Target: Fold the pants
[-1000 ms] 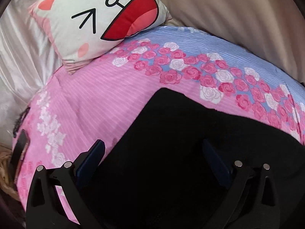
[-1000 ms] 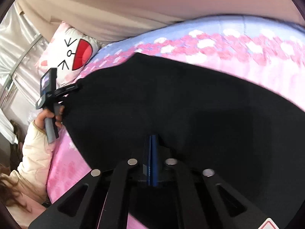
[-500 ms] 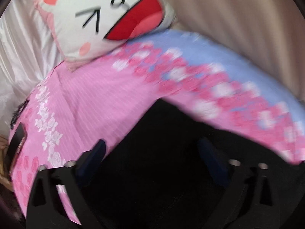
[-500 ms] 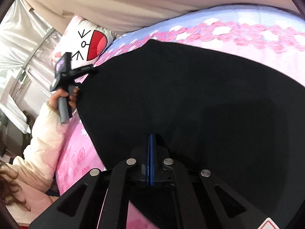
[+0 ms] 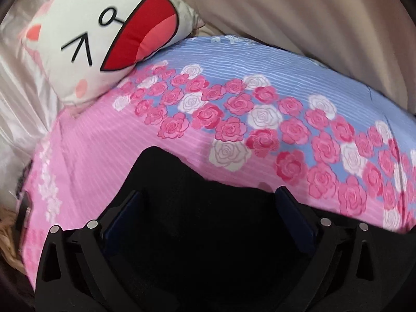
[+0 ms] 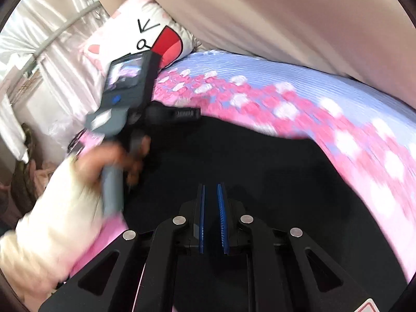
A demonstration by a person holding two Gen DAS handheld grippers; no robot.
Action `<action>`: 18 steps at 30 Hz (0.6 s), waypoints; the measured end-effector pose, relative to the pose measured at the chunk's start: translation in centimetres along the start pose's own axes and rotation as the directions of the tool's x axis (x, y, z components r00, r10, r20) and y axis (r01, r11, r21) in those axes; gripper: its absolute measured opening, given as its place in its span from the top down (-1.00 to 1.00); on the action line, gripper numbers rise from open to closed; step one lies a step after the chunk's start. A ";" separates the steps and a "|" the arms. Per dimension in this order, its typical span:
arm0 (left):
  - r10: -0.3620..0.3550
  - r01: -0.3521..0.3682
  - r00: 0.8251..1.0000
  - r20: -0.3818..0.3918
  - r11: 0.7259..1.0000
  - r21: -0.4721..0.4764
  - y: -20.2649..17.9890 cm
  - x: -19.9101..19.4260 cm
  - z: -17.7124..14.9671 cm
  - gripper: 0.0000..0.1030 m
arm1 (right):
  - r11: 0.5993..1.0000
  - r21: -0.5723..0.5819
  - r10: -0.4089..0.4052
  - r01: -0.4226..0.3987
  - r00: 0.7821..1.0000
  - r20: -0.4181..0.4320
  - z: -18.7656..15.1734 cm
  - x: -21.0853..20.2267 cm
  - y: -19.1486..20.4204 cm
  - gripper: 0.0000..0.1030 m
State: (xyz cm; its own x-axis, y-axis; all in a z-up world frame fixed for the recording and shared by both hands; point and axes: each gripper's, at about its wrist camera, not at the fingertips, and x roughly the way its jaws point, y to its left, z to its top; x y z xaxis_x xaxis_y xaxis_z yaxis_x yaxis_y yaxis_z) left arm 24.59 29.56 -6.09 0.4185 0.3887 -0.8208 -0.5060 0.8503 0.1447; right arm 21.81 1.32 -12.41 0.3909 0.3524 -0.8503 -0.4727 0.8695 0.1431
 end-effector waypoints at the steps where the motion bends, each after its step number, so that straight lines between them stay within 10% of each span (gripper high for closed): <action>1: -0.001 0.001 1.000 0.008 1.000 -0.005 0.0 0.1 -0.1 -0.91 | 1.000 0.008 -0.015 0.015 1.000 -0.020 1.0 2.1 -0.5 0.76; 6: -0.033 0.033 0.999 0.024 0.999 -0.032 0.5 0.2 -0.3 -0.91 | 0.996 0.083 0.037 -0.035 0.999 -0.020 -0.6 2.5 -4.7 1.00; 10: -0.008 0.008 0.999 0.044 1.000 -0.012 -0.1 -0.1 -0.5 -0.91 | 0.982 0.134 -0.133 0.129 0.991 0.015 -8.1 -6.3 -9.9 1.00; 14: 0.032 -0.032 0.992 0.125 0.999 0.002 -0.5 -3.0 -1.2 -0.90 | 0.913 0.303 -0.309 0.272 0.948 0.081 -17.1 -16.6 -13.5 0.79; 16: -0.023 0.020 0.979 0.205 1.000 0.016 -0.8 -6.4 -2.3 -0.90 | 0.843 0.355 -0.449 0.403 0.892 0.052 -22.3 -21.1 -15.1 0.71; 18: -0.091 0.074 0.959 0.268 0.995 0.072 -1.7 -10.7 -4.4 -0.90 | 0.793 0.447 -0.484 0.413 0.874 0.051 -27.3 -25.1 -18.4 0.97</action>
State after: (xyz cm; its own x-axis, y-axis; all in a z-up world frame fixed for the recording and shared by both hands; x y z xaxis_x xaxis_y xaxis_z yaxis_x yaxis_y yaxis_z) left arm 17.68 22.38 0.07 0.6496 0.3904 -0.6524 -0.4176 0.9003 0.1229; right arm -0.89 -32.95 -7.54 0.6108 -0.0951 -0.7861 0.1393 0.9902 -0.0116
